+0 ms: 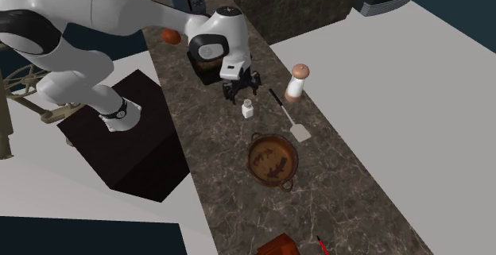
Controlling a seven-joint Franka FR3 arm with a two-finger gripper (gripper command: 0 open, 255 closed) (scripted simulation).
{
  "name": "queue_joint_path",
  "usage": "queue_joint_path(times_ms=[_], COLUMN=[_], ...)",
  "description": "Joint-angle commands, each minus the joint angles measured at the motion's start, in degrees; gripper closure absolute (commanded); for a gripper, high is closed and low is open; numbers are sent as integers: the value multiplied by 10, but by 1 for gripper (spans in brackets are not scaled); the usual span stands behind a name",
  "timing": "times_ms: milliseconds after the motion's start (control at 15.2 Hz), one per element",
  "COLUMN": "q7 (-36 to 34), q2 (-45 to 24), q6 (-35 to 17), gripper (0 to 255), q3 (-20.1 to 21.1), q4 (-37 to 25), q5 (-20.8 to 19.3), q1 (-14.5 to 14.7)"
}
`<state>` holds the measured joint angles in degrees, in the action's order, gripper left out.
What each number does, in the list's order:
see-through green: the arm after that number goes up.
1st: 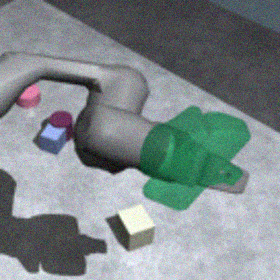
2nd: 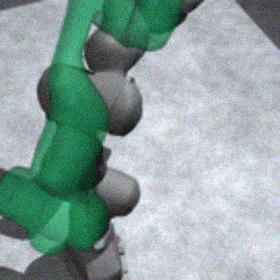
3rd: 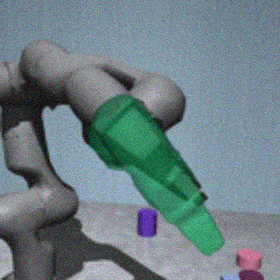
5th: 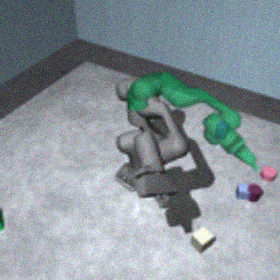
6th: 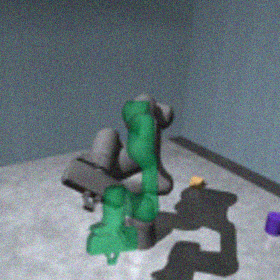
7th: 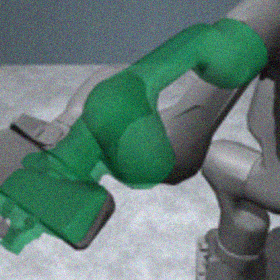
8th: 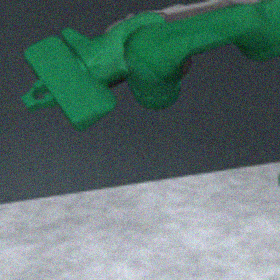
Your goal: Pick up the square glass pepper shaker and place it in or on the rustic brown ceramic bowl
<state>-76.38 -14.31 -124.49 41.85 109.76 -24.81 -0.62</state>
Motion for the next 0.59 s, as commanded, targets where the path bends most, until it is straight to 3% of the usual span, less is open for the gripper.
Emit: queue_joint_path(times_ms=[0,528], q7=[-13,-30], q2=[-16,-45], q6=[-8,-36], gripper=[0,0], q3=[-6,-19], q4=[-2,6], q5=[-16,-45], q1=[7,14])
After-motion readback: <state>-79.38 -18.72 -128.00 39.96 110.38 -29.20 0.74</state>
